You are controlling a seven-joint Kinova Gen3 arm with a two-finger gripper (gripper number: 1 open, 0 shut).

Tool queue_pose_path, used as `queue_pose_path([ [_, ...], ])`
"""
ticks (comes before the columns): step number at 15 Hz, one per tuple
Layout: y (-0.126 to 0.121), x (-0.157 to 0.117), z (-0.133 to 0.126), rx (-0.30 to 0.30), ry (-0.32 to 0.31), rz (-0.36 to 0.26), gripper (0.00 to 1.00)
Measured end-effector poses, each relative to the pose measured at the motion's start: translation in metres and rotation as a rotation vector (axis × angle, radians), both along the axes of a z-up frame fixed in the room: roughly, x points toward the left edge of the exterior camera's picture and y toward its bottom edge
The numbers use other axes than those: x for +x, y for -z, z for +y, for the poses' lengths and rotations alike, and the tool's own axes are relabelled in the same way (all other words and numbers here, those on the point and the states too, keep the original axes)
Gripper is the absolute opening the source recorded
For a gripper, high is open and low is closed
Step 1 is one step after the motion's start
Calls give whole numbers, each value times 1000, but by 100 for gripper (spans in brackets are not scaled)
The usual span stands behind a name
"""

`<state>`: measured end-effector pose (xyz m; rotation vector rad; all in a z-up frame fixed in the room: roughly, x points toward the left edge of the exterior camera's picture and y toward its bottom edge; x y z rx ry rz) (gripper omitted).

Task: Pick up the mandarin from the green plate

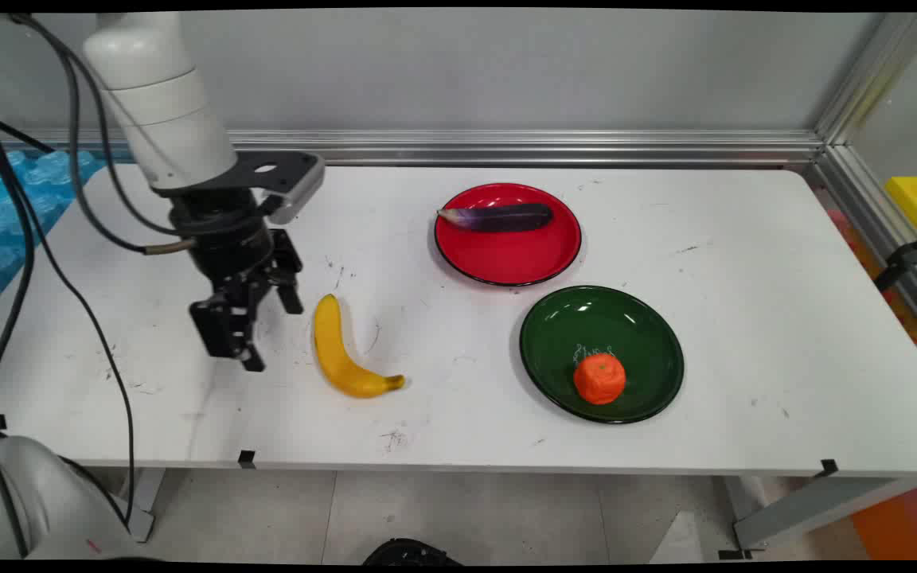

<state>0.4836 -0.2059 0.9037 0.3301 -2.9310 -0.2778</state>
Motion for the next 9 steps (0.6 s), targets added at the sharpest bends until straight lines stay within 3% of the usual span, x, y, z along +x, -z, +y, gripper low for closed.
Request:
queue_pose_path([
  [9, 1, -92, -39, -91, -40, 152, 100],
])
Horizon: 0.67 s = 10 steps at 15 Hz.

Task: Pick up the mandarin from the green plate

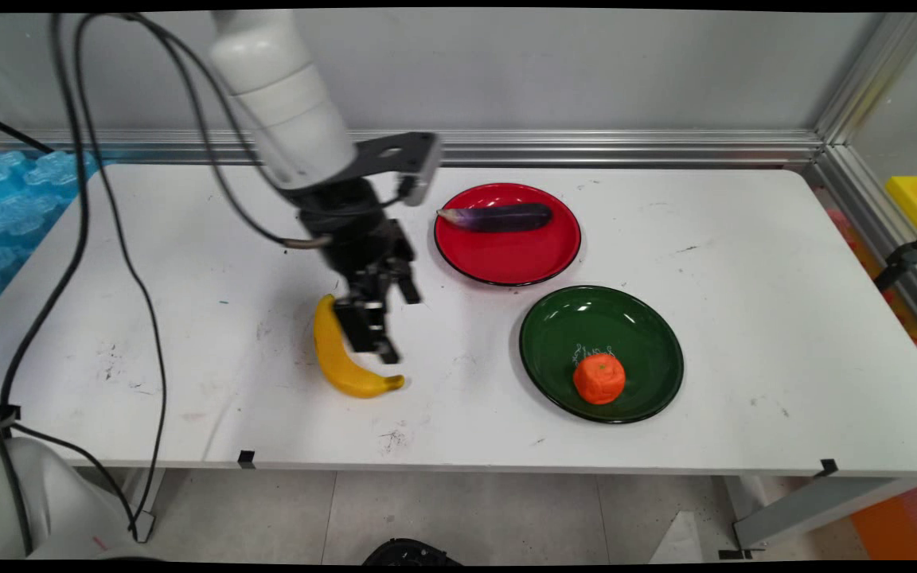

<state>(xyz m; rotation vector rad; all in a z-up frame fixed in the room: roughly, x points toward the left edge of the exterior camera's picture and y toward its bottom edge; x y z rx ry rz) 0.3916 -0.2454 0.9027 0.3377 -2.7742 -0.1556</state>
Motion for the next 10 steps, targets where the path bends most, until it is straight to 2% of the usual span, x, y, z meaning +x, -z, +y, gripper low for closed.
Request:
queue_pose_path([
  [5, 15, -44, -15, -45, -16, 70, 100],
  [10, 43, -87, -26, -95, -20, 128, 100],
])
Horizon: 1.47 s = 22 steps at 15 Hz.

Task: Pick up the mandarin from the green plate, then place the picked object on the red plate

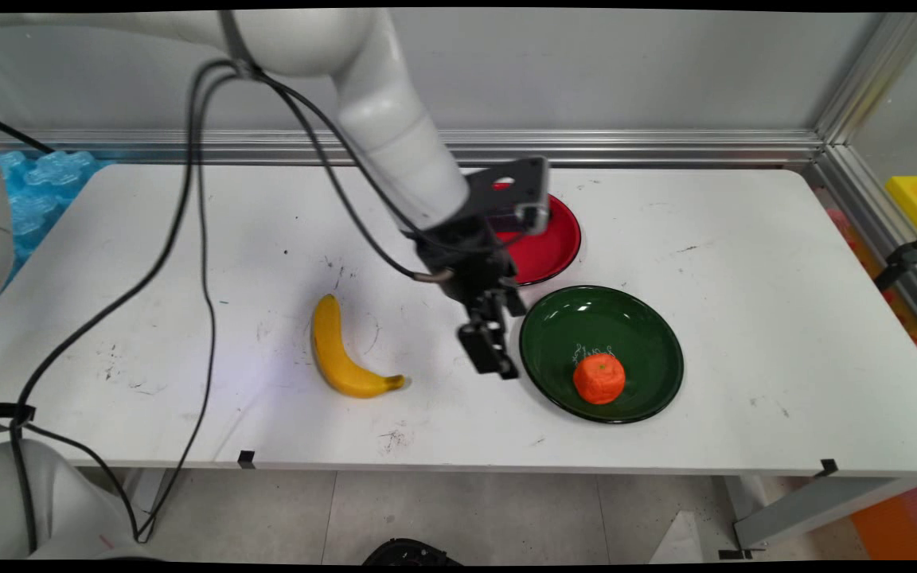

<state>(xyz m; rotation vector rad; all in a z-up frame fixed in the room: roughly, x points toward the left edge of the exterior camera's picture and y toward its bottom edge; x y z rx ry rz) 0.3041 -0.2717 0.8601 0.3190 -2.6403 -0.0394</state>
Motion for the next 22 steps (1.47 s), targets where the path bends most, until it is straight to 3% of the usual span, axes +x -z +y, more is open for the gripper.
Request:
queue_pose_path([
  [8, 47, -52, -25, -73, -10, 61, 100],
  [17, 98, -79, -41, -100, -39, 82, 100],
  [18, 101, -80, -41, -99, -40, 83, 0],
  [22, 107, -83, -42, -95, -58, 91, 0],
])
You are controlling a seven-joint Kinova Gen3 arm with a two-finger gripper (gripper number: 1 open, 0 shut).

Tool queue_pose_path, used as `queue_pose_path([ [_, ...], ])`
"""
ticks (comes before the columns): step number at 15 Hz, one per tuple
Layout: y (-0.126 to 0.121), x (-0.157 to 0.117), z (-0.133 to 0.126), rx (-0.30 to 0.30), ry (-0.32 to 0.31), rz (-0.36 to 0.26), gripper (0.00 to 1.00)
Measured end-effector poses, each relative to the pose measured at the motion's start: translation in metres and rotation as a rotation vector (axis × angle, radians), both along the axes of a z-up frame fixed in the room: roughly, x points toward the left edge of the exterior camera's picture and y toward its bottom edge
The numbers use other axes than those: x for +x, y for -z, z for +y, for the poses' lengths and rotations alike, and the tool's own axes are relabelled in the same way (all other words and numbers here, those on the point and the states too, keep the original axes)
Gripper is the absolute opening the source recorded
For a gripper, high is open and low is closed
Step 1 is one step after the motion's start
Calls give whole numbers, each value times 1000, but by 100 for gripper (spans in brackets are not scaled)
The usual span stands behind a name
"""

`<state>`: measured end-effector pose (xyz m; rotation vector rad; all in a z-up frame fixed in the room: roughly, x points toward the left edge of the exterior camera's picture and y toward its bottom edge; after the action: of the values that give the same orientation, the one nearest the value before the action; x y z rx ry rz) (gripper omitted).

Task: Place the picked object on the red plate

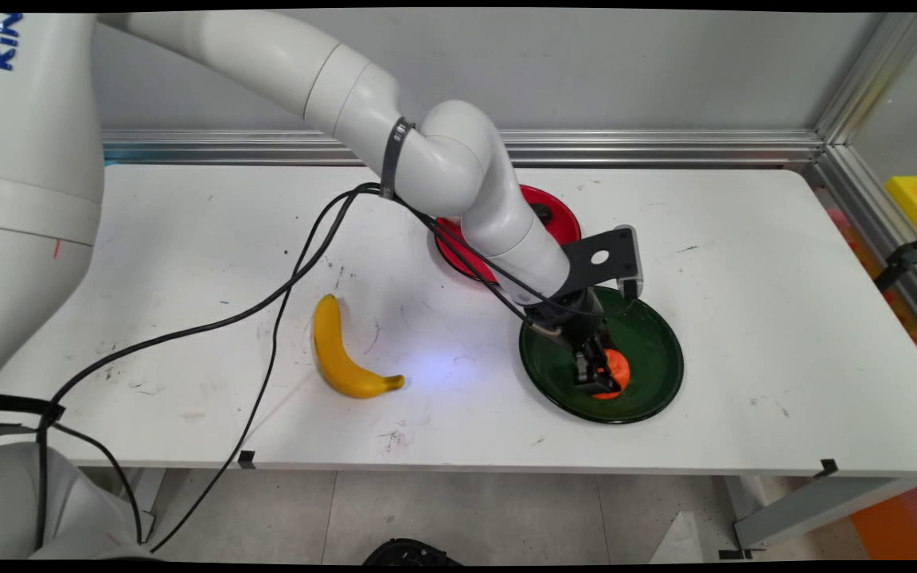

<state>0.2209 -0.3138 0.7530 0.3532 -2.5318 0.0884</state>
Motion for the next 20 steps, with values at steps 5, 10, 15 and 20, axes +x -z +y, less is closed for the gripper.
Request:
queue_pose_path([
  [5, -13, 4, -9, -9, -31, 5, 0],
  [10, -48, 29, -27, -32, -21, -17, 0],
  [15, -79, 79, -58, -48, -44, -44, 0],
  [20, -86, 120, -83, -69, -62, -82, 0],
])
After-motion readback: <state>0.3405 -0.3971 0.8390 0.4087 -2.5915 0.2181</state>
